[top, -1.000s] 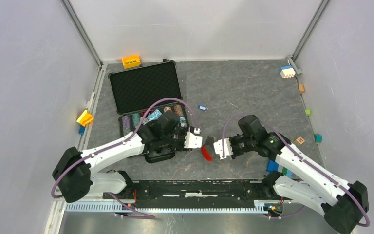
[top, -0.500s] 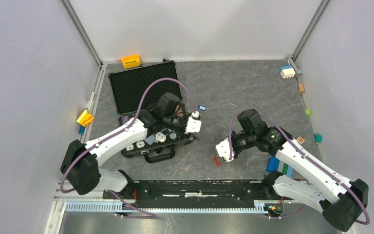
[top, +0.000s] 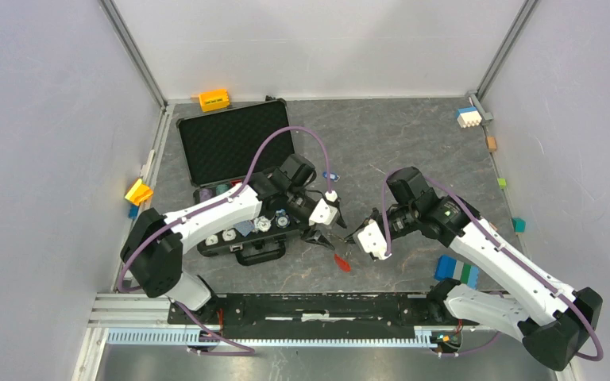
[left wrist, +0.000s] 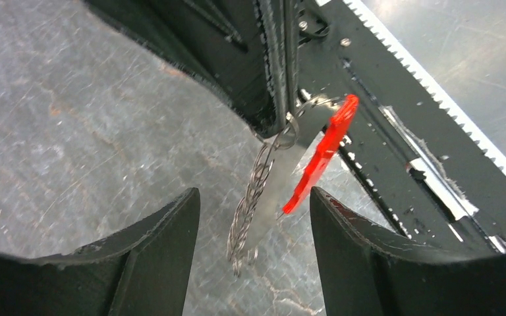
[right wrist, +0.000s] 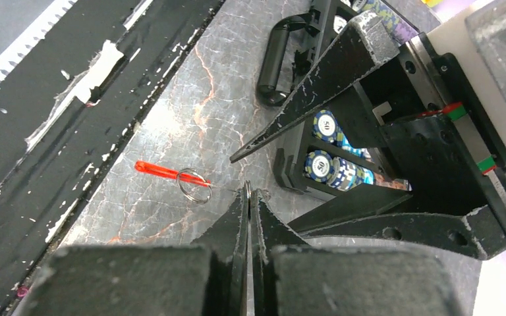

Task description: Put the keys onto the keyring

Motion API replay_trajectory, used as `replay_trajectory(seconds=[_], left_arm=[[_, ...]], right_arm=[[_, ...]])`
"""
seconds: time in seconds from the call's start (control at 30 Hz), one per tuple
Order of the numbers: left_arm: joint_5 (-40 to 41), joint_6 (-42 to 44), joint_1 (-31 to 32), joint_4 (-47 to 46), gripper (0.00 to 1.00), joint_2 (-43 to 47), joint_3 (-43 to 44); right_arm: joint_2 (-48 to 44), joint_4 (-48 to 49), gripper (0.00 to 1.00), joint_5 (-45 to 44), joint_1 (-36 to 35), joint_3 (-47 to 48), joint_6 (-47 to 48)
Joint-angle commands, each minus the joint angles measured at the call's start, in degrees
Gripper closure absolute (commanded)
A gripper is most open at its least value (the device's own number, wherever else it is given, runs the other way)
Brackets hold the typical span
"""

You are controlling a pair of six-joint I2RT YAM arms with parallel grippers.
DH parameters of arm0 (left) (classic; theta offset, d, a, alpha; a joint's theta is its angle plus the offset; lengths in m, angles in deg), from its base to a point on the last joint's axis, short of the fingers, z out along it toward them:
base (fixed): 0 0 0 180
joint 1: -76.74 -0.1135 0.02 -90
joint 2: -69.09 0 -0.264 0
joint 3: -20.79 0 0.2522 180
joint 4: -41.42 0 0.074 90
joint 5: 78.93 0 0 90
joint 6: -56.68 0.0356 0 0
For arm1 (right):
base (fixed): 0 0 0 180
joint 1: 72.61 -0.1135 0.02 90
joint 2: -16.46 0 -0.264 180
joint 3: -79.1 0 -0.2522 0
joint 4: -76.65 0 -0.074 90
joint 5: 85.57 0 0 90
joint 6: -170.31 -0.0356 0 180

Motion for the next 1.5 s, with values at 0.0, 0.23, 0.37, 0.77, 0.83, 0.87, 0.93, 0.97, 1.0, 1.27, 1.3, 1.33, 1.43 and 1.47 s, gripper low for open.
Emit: replay_trajectory(seconds=[0.0,0.23,0.37,0.77,0.83,0.87,0.93,0.97,1.0,1.27,1.3,1.33,1.43,1.47], left_arm=[[-5.43,4.21,0.78,1.64,0.3,-1.38,2.21],[-7.31,5.77,2.89,1.64,0.34,-3.5,1.03],[-8.51,5.53,3.45,1.72,0.43,-5.61,2.28],[-10.17,5.94,3.49,1.72,0.37,-6.56,2.65],[-10.51,5.93,3.54,1.72,0.36,-6.52,2.8],[-10.8,5.92,3.54,1.73,0.36,-6.64,2.9],[-11.11,5.62,3.54,1.72,0.37,-6.86,3.33],[-11.22,5.41,3.54,1.72,0.39,-7.07,3.5],[-11.53,5.18,3.53,1.73,0.42,-7.27,3.7],[-11.9,3.91,3.64,1.77,0.75,-8.18,4.15],[-11.58,3.7,3.6,1.75,0.76,-8.06,4.15],[-11.08,3.49,3.63,1.72,0.77,-7.83,4.07],[-8.32,2.78,3.63,1.74,0.75,-6.43,3.46],[-7.06,2.56,3.61,1.66,0.71,-5.84,3.22]], right_arm=[[0.22,-3.95,1.0,5.57,-0.24,1.54,6.56],[-0.13,-2.8,1.0,5.96,-0.24,0.73,5.48],[-0.36,-2.67,1.0,6.23,-0.19,0.26,5.09],[-2.09,-1.96,1.0,5.9,-0.23,-1.76,3.95],[-1.95,-2.3,1.0,5.88,-0.24,-1.86,4.15],[-1.78,-2.59,1.0,5.88,-0.24,-1.94,4.39],[-1.35,-3.26,1.0,5.97,-0.24,-1.79,4.78],[-1.3,-3.56,1.0,5.97,-0.24,-1.75,4.95],[-1.21,-3.7,1.0,5.97,-0.24,-1.68,5.01],[-1.69,-3.04,1.0,4.8,-0.24,-1.46,4.08],[-1.87,-2.68,1.0,4.55,-0.24,-1.42,3.53],[-1.91,-2.11,1.0,4.12,-0.24,-1.42,2.5],[-2.57,0.26,1.0,2.26,-0.19,-1.49,-1.56],[-2.84,1.86,1.0,1.44,-0.24,-1.71,-3.83]])
